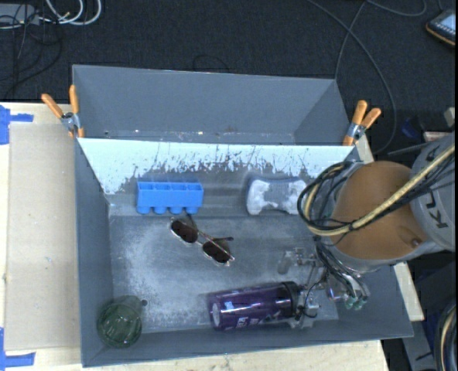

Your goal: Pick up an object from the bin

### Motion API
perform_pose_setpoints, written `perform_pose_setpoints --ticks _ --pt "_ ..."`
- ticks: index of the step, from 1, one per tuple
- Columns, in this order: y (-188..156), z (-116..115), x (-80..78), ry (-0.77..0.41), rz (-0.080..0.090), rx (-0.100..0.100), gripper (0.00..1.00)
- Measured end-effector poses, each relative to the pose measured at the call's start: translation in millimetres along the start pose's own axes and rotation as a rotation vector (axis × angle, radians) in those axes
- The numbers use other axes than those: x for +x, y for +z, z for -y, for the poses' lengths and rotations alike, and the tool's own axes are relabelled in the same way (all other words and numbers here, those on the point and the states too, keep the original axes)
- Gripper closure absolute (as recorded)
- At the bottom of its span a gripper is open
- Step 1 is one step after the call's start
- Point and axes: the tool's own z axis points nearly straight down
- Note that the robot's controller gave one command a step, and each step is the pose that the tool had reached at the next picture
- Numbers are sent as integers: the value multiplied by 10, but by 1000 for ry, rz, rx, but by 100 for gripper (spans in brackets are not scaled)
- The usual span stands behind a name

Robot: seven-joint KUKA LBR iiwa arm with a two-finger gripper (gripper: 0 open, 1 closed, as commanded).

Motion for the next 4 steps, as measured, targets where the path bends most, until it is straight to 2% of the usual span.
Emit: perform_pose_setpoints --ticks 1,2,3,4 --pt "-38 -1 -20 -3 8 1 0" --pt "596 -270 -89 -124 16 2 0" --pt "767 -328 -179 -144 49 3 0" --pt "683 -327 -170 -139 43 3 0"
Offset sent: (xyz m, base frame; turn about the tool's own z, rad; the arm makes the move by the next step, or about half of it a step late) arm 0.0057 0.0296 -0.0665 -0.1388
